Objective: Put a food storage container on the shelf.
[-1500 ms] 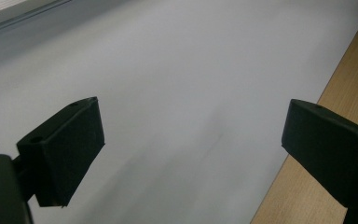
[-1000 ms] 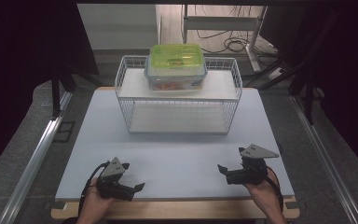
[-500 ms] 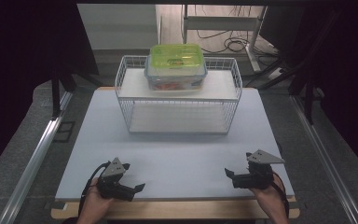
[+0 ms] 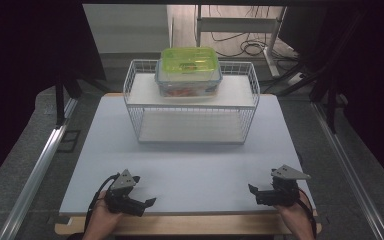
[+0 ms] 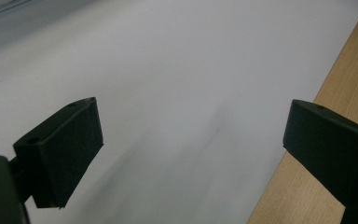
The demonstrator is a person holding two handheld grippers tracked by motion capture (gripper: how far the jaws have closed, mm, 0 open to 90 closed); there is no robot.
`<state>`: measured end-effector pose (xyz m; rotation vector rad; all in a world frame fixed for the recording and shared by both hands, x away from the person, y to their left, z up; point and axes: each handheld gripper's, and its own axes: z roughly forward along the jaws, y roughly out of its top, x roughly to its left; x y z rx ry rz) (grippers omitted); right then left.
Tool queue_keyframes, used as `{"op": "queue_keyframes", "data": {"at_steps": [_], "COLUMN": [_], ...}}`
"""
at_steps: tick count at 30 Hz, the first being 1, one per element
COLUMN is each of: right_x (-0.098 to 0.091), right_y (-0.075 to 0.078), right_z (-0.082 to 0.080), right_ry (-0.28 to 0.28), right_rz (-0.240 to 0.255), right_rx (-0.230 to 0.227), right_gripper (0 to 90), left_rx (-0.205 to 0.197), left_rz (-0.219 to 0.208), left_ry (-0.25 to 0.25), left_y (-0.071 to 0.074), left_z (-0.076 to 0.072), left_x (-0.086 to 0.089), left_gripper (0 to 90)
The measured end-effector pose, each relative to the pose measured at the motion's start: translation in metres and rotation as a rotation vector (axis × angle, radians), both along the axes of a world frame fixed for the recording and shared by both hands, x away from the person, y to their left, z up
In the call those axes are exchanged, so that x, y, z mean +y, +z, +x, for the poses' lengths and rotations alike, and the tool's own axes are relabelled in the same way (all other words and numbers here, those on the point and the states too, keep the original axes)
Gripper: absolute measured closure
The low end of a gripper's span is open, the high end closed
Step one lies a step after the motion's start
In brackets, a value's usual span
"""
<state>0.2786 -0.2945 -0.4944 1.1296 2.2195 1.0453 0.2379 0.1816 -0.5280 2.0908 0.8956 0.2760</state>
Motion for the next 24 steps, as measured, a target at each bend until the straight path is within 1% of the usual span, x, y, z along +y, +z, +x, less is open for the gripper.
{"op": "queue_keyframes", "data": {"at_steps": [3, 9, 12, 13, 15, 18, 19, 20, 24], "right_x": [-0.002, -0.004, -0.004, -0.004, -0.003, -0.002, -0.002, -0.001, -0.001], "right_y": [-0.004, -0.009, -0.013, -0.015, -0.016, -0.019, -0.019, -0.020, -0.020], "right_z": [0.000, 0.001, 0.001, 0.002, 0.002, 0.002, 0.002, 0.003, 0.003], "right_ry": [-0.008, -0.016, -0.015, -0.009, -0.007, 0.000, 0.000, 0.000, -0.004], "right_rz": [-0.007, -0.028, -0.028, -0.031, -0.035, -0.050, -0.050, -0.062, -0.064], "right_rx": [0.017, 0.026, 0.045, 0.057, 0.063, 0.082, 0.082, 0.088, 0.087], "right_gripper": [0.0, 0.0, 0.0, 0.0, 0.0, 0.0, 0.0, 0.0, 0.0], "left_rx": [0.004, 0.010, 0.012, 0.013, 0.015, 0.027, 0.027, 0.032, 0.032], "left_rz": [0.002, 0.005, 0.009, 0.010, 0.012, 0.016, 0.016, 0.017, 0.019], "left_ry": [-0.001, -0.002, -0.004, -0.004, -0.005, -0.005, -0.005, -0.005, 0.003], "left_y": [0.000, -0.001, -0.001, -0.001, -0.001, -0.002, -0.002, -0.002, -0.002], "left_z": [0.000, 0.000, 0.000, 0.000, 0.001, 0.001, 0.001, 0.001, 0.002], "left_x": [0.000, -0.001, -0.001, -0.001, -0.001, -0.001, -0.001, -0.001, -0.001], "left_gripper": [4.7, 4.7, 4.7, 4.7, 4.7, 4.6, 4.6, 4.5, 3.7]}}
